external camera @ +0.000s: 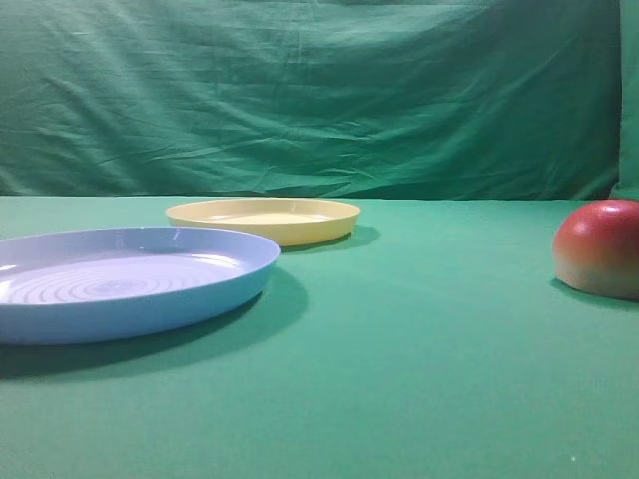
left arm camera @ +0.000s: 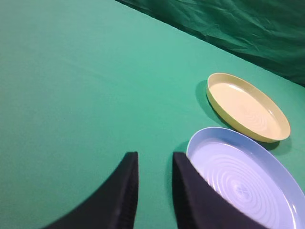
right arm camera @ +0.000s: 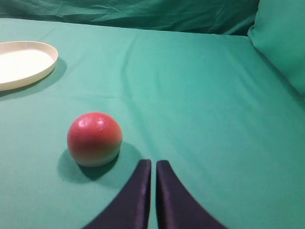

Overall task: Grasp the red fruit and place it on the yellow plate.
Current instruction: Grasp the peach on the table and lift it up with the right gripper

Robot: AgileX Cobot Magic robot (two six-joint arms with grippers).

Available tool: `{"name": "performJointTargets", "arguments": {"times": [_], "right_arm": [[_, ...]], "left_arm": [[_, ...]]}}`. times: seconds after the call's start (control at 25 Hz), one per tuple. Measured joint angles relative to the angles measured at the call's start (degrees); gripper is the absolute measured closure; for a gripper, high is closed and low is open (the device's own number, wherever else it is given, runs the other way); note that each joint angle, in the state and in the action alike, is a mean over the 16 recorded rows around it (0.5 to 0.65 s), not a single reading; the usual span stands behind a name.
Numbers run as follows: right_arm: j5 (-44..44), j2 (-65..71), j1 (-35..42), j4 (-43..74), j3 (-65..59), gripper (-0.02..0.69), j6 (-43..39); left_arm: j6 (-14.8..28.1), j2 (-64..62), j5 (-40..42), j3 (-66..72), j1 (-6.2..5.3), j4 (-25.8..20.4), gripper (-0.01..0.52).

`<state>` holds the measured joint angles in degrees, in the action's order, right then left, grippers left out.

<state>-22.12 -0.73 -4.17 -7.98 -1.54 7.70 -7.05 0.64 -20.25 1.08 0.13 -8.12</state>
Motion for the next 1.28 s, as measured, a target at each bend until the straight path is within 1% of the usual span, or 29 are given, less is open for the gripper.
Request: {"name": "performJointTargets", "arguments": {"times": [0.92, 1.28], "right_arm": [[0.03, 0.00, 0.00, -0.04, 0.00, 0.665, -0.12], [5.51, 0.00, 0.00, -5.57, 0.46, 0.665, 0.08]], "left_arm": [[0.00, 0.00, 0.00, 0.00, 0.00, 0.00, 0.357], [0.00, 0.00, 0.00, 0.00, 0.00, 0.00, 0.357]]}}
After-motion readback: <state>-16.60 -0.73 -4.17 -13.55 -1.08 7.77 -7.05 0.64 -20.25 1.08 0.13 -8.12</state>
